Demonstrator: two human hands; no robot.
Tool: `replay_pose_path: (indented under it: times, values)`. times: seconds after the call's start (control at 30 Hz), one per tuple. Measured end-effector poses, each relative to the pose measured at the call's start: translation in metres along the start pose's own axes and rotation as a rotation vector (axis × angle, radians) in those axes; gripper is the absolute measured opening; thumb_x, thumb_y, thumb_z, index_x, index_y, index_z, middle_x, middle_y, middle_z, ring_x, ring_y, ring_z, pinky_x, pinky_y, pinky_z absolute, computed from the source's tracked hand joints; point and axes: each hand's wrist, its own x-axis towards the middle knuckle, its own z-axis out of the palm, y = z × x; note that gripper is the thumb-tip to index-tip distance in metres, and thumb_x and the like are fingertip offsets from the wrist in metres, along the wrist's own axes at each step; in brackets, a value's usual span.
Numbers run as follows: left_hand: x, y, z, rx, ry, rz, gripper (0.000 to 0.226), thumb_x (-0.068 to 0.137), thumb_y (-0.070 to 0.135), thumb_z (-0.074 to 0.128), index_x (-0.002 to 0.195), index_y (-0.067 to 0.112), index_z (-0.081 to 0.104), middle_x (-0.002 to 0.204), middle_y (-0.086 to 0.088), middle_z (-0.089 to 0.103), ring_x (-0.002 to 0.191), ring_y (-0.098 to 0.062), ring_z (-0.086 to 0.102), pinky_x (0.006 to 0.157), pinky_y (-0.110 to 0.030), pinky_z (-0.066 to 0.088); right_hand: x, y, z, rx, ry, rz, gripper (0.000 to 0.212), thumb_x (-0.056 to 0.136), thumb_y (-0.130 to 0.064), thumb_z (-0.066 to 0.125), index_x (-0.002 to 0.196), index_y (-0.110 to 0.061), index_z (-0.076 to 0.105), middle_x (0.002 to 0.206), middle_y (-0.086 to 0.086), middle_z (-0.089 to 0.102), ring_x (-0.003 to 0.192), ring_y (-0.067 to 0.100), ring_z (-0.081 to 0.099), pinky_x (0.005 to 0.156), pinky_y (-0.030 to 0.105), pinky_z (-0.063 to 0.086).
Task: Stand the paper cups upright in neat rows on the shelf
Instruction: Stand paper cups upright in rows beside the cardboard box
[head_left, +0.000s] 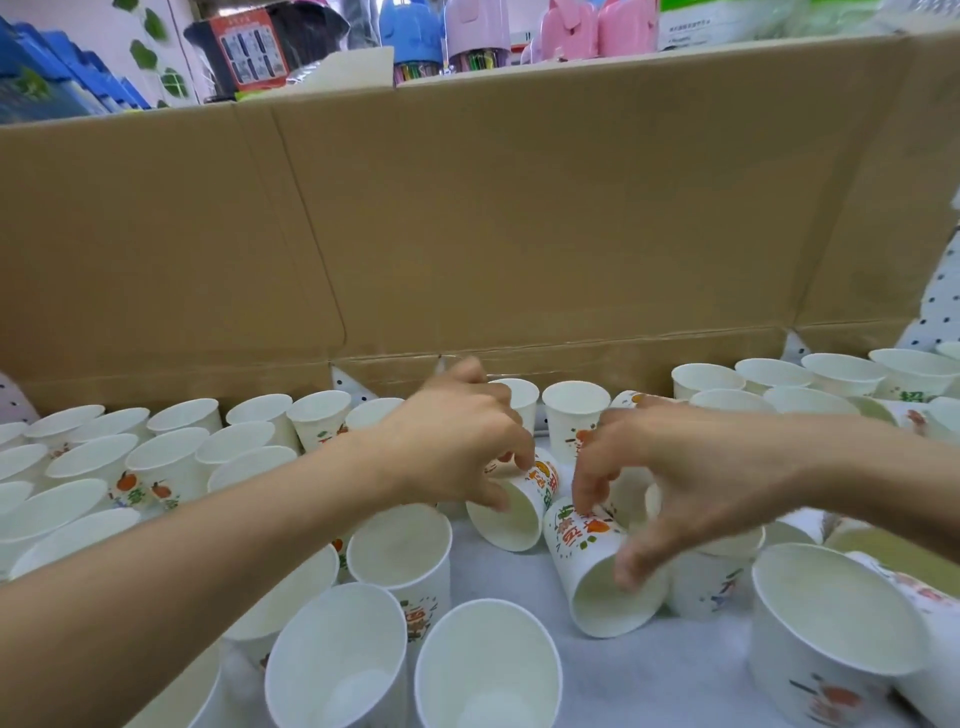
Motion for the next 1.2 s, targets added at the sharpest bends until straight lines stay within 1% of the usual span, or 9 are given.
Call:
replay_pose_path:
  times: [0.13,0.23,0.4,0.53,0.67,0.8,0.9,1.03,1.2]
  values:
    - [0.008,0.006,-0.005,0.091,0.082,0.007,0.018,0.082,0.029,0.051,0.090,0.027,0.067,0.083,0.011,0.068,0.088,-0.011,0.052,0.085,-0.029,0.026,0.001,-0.015,0.014,-0.323,0.125,-0.177,0.032,0.072,-0.056,0.060,0.093,-0.037,0.046,0.092,-0.018,0.052,0.087,0.005,0.042,0.081,0.025,0.030]
    - [0.007,-0.001,-0.016,0.095,0.114,-0.052,0.020,0.087,0.037,0.051,0.094,0.032,0.069,0.082,0.013,0.068,0.087,-0.009,0.053,0.081,-0.027,0.024,0.004,-0.015,0.011,-0.320,0.198,-0.179,0.013,0.079,-0.040,0.055,0.086,-0.034,0.045,0.087,-0.014,0.057,0.080,0.009,0.047,0.075,0.021,0.028]
    - [0.001,-0.008,-0.025,0.016,-0.103,-0.129,0.024,0.094,0.045,0.050,0.110,0.040,0.066,0.094,0.012,0.068,0.095,-0.012,0.056,0.079,-0.028,0.023,0.018,-0.009,0.002,-0.230,0.252,-0.008,0.004,0.087,-0.033,0.052,0.086,-0.031,0.055,0.066,-0.017,0.047,0.069,0.012,0.047,0.054,0.025,0.029]
    - [-0.003,-0.002,-0.017,-0.055,-0.200,-0.197,0.026,0.094,0.045,0.050,0.114,0.038,0.065,0.101,0.011,0.069,0.094,-0.014,0.056,0.080,-0.027,0.028,0.035,-0.010,0.000,-0.131,0.153,0.112,0.016,0.088,-0.034,0.056,0.101,-0.030,0.065,0.069,-0.018,0.051,0.066,0.003,0.050,0.052,0.022,0.034]
    - [-0.012,-0.006,-0.021,-0.147,-0.118,-0.221,0.033,0.092,0.055,0.047,0.118,0.040,0.061,0.106,0.017,0.065,0.098,-0.007,0.056,0.084,-0.030,0.032,0.036,-0.004,-0.004,-0.168,0.149,0.134,0.035,0.089,-0.051,0.052,0.117,-0.033,0.061,0.092,-0.015,0.060,0.085,0.012,0.056,0.071,0.030,0.045]
    - [-0.031,-0.009,-0.029,-0.554,-0.197,-0.238,0.064,0.070,0.068,0.068,0.128,0.044,0.053,0.112,0.032,0.055,0.106,0.010,0.047,0.090,-0.016,0.037,0.016,0.001,-0.011,0.162,0.021,0.028,0.067,0.069,-0.073,0.061,0.130,-0.056,0.041,0.122,-0.035,0.046,0.111,-0.012,0.044,0.090,0.016,0.038]
    - [-0.033,-0.004,-0.027,-0.554,-0.284,-0.219,0.079,0.064,0.054,0.082,0.134,0.040,0.049,0.122,0.025,0.053,0.109,0.007,0.047,0.094,-0.018,0.040,0.007,-0.003,-0.005,0.160,-0.106,0.029,0.081,0.061,-0.067,0.074,0.124,-0.074,0.023,0.120,-0.041,0.036,0.111,-0.017,0.035,0.091,0.014,0.033]
    - [-0.024,-0.002,-0.025,-0.559,-0.237,-0.242,0.067,0.070,0.043,0.082,0.130,0.035,0.052,0.109,0.020,0.061,0.100,-0.001,0.055,0.089,-0.028,0.048,0.009,-0.011,0.004,0.037,-0.008,0.049,0.083,0.069,-0.055,0.073,0.134,-0.059,0.021,0.115,-0.031,0.045,0.107,-0.005,0.042,0.092,0.024,0.038]
    - [-0.020,-0.002,-0.019,-0.466,-0.243,-0.261,0.049,0.067,0.055,0.078,0.109,0.036,0.063,0.086,0.019,0.064,0.083,-0.003,0.059,0.076,-0.034,0.052,0.017,-0.015,0.006,-0.085,0.053,0.121,0.086,0.064,-0.071,0.066,0.138,-0.048,0.027,0.104,-0.023,0.045,0.101,0.006,0.041,0.085,0.027,0.033]
